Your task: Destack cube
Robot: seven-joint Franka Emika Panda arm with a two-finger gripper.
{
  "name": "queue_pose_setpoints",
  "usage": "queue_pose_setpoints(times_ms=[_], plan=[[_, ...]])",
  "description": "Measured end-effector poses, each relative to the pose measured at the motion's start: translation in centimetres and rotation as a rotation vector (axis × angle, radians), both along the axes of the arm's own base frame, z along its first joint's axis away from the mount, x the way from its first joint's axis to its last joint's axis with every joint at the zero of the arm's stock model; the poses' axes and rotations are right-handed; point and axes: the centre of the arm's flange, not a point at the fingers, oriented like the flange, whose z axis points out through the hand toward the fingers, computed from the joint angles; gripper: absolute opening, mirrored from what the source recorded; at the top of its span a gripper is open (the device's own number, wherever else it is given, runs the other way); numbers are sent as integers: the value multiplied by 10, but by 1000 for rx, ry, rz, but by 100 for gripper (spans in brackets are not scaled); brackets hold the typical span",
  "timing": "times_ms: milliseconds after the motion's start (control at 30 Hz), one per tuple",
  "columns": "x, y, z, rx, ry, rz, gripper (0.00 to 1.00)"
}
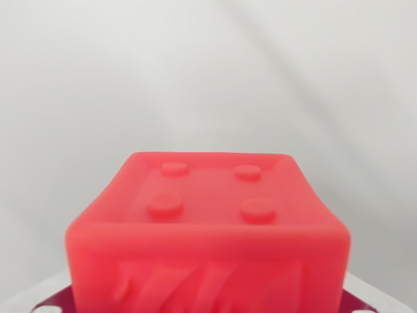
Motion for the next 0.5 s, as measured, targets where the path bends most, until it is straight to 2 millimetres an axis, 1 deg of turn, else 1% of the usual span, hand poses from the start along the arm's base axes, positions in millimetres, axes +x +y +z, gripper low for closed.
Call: queue_pose_setpoints(times_ms=[233, 500], plan=[[-1, 1, -27, 2, 6, 3, 0], [-1, 1, -45, 1, 4, 3, 0]])
